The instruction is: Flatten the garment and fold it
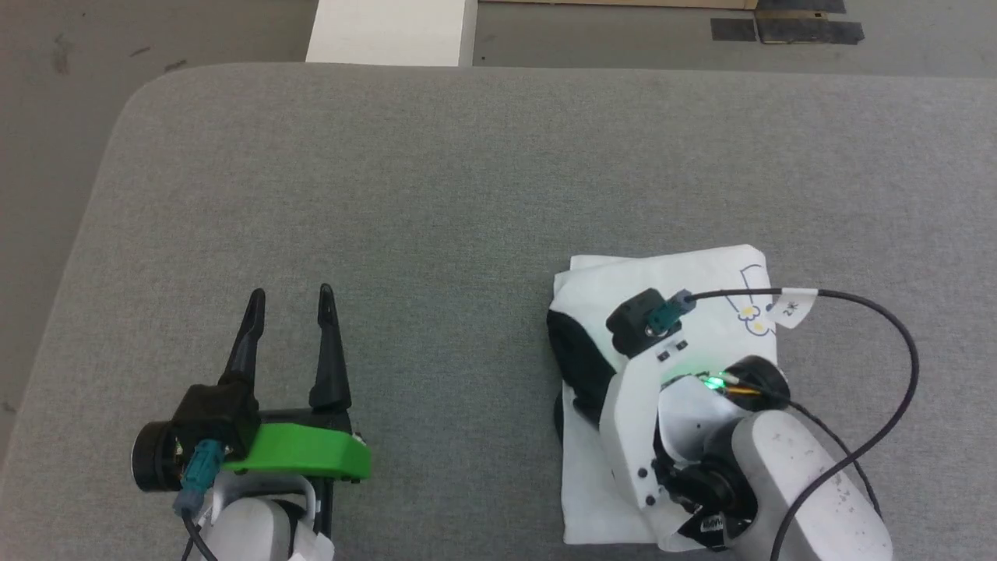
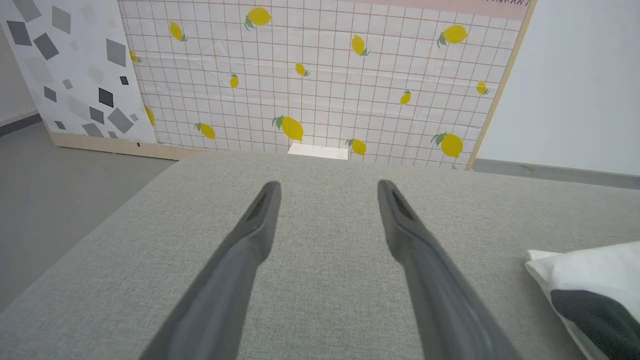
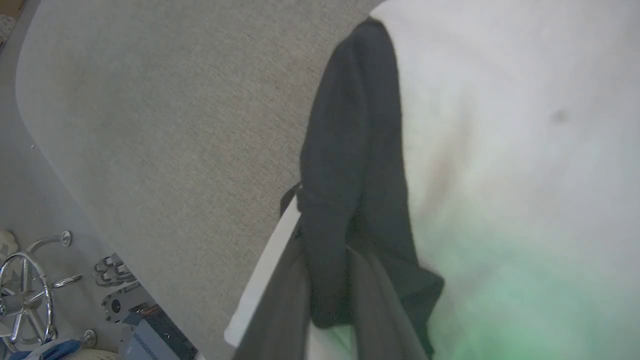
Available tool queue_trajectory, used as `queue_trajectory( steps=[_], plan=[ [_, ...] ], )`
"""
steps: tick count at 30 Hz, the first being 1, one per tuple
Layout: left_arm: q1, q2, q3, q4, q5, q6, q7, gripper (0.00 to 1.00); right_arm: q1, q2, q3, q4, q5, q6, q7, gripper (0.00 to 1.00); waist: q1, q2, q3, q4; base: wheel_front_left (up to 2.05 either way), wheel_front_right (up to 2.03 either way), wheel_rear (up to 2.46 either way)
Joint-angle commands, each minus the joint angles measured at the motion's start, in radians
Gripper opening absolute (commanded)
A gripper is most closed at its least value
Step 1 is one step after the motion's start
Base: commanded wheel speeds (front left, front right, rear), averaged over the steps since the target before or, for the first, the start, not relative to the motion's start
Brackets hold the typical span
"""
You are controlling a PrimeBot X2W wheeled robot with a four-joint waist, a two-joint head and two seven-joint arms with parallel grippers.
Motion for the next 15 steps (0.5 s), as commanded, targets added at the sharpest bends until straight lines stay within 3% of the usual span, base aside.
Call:
queue_trajectory(
  steps=[1, 6, 10, 15],
  plan=[
    [-0.013, -0.002, 0.000, -0.002, -0.005, 0.005, -0.004, 1.00, -0.009, 0.006, 0.010, 0.011, 0.019, -0.001, 0.004, 1.00, -0.0002, 0.0000, -0.006, -0.004, 0.00, 0.00, 0.00],
    [-0.008, -0.002, -0.003, 0.007, -0.006, 0.003, -0.004, 1.00, 0.006, 0.009, -0.004, -0.034, 0.073, -0.001, -0.081, 1.00, -0.0002, 0.0000, -0.030, -0.027, 0.00, 0.00, 0.00],
    [-0.001, -0.002, 0.003, 0.012, -0.005, -0.003, -0.004, 1.00, 0.032, 0.013, -0.041, -0.149, 0.147, -0.001, -0.238, 1.00, -0.0002, 0.0000, -0.056, -0.057, 0.00, 0.00, 0.00],
    [0.009, -0.002, 0.018, 0.008, -0.001, -0.011, -0.004, 1.00, 0.096, 0.015, -0.192, -0.259, 0.206, -0.001, -0.450, 1.00, -0.0002, 0.0000, -0.083, -0.102, 0.00, 0.00, 0.00]
  ],
)
